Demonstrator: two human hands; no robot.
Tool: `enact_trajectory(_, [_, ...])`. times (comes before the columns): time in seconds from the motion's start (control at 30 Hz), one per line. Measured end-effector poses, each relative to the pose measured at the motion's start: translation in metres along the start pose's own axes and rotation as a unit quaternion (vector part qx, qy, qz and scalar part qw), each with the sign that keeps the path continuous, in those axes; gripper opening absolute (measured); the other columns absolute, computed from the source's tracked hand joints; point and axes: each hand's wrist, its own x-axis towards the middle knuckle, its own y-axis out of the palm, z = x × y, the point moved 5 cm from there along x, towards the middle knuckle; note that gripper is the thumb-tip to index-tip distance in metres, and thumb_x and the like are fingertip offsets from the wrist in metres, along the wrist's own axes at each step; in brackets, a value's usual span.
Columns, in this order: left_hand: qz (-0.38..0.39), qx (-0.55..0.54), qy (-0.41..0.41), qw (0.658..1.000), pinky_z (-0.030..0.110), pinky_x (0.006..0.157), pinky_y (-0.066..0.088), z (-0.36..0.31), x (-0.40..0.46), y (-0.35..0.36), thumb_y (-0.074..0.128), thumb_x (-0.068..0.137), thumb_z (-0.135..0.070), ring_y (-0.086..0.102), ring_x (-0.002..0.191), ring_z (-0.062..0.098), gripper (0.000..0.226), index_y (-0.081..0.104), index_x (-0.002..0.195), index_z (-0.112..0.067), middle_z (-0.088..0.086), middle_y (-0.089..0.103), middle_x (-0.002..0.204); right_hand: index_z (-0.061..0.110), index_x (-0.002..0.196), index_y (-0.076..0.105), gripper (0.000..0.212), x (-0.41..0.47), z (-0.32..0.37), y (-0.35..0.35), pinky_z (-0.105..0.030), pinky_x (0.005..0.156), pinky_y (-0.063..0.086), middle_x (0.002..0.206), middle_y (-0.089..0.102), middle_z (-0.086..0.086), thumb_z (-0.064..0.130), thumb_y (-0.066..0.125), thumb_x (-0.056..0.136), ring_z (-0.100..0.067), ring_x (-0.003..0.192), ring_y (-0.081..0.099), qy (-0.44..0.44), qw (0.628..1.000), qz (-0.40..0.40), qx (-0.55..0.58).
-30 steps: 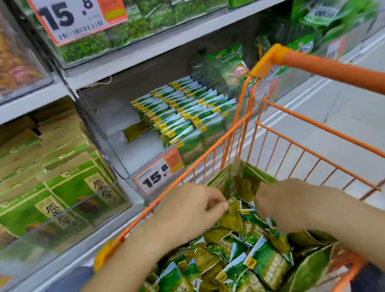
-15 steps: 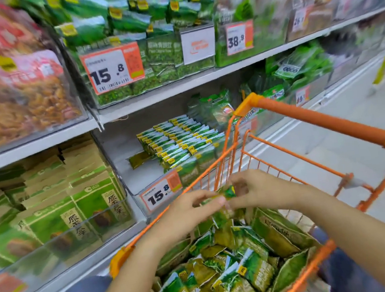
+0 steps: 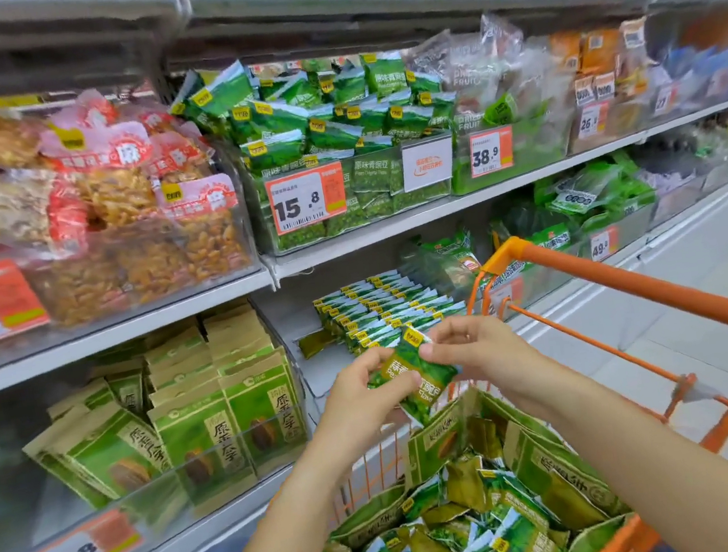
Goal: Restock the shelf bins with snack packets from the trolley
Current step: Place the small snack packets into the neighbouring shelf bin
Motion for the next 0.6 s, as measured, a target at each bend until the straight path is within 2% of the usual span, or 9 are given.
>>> enact_trajectory(0.07, [-0.005,0.039,0.019,0.999,0.046,0.09,0.053,-0.005,0.007,-0.006,0.071,0.061,-0.053,0.065,0.099,0.018,0.054,0.065,0.107,-0.025,0.001,0.067,0.107,0.015,0.079,0.063,0.011,0.007,0.002,0.003,-0.018,0.058,0.047,0.076,0.062,-0.002,0.011,0.073,0.082,-0.011,0.066,0.059,-0.023,1.0,-0.015,0.007])
enact_trajectory(0.13, [0.005,0.074,0.044,0.996,0.028,0.088,0.052,-0.013,0.011,-0.007,0.075,0.069,-0.044,0.063,0.09,0.001,0.036,0.066,0.1,-0.028,-0.008,0.068,0.097,0.011,0.08,0.064,0.01,0.013,0.003,0.004,-0.023,0.06,0.049,0.08,0.061,-0.009,0.007,0.073,0.081,-0.016,0.069,0.059,-0.049,0.998,-0.031,0.008])
enact_trajectory(0.2, [0.015,0.111,0.067,0.991,0.013,0.076,0.047,-0.02,0.015,-0.009,0.077,0.078,-0.029,0.06,0.081,-0.009,0.022,0.064,0.096,-0.029,-0.011,0.069,0.092,0.011,0.08,0.066,0.01,0.02,0.004,0.004,-0.03,0.066,0.048,0.081,0.062,-0.01,0.006,0.075,0.08,-0.019,0.073,0.058,-0.074,0.996,-0.046,-0.012])
enact_trajectory(0.27, [-0.023,0.153,0.091,0.984,0.024,0.074,0.047,-0.023,0.023,-0.015,0.078,0.078,-0.028,0.063,0.082,0.004,0.018,0.066,0.091,-0.025,-0.003,0.07,0.087,0.012,0.081,0.067,0.009,0.027,0.002,0.006,-0.033,0.068,0.05,0.079,0.064,-0.007,0.008,0.075,0.08,-0.018,0.074,0.06,-0.086,0.995,-0.049,-0.02])
enact_trajectory(0.3, [-0.051,0.159,0.094,0.981,0.027,0.073,0.047,-0.022,0.027,-0.018,0.079,0.076,-0.029,0.063,0.083,0.009,0.019,0.067,0.09,-0.023,-0.002,0.07,0.086,0.013,0.083,0.068,0.007,0.031,0.0,0.006,-0.032,0.067,0.052,0.077,0.065,-0.003,0.008,0.074,0.081,-0.016,0.073,0.061,-0.082,0.996,-0.039,-0.009])
enact_trajectory(0.37, [-0.087,0.121,0.087,0.985,0.019,0.071,0.047,-0.018,0.034,-0.024,0.079,0.076,-0.027,0.064,0.086,0.005,0.021,0.068,0.093,-0.023,-0.007,0.071,0.089,0.014,0.087,0.067,0.008,0.037,-0.003,0.01,-0.027,0.065,0.056,0.069,0.065,0.007,0.006,0.069,0.085,-0.009,0.069,0.064,-0.058,0.998,0.001,0.019])
enact_trajectory(0.43, [-0.082,0.116,0.075,0.987,0.017,0.073,0.047,-0.013,0.044,-0.029,0.08,0.075,-0.023,0.066,0.088,0.002,0.023,0.067,0.094,-0.028,-0.011,0.072,0.09,0.014,0.088,0.066,0.012,0.042,-0.011,0.01,-0.023,0.062,0.056,0.064,0.063,0.011,0.002,0.067,0.086,-0.004,0.063,0.064,-0.044,0.998,0.016,0.028])
enact_trajectory(0.5, [-0.054,0.175,0.068,0.981,0.017,0.073,0.047,-0.013,0.051,-0.031,0.082,0.073,-0.022,0.065,0.088,0.0,0.035,0.06,0.097,-0.034,-0.013,0.07,0.093,0.016,0.083,0.067,0.014,0.048,-0.017,0.007,-0.024,0.059,0.054,0.067,0.063,0.005,0.002,0.071,0.083,-0.007,0.062,0.063,-0.068,0.998,0.01,-0.002])
enact_trajectory(0.6, [-0.016,0.319,0.072,0.945,0.02,0.082,0.047,-0.021,0.062,-0.034,0.082,0.072,-0.031,0.059,0.1,-0.002,0.047,0.053,0.107,-0.041,-0.016,0.065,0.105,0.025,0.076,0.066,0.019,0.063,-0.025,0.011,-0.028,0.06,0.046,0.064,0.056,0.003,0.011,0.078,0.078,-0.013,0.061,0.055,-0.079,0.993,0.024,-0.089])
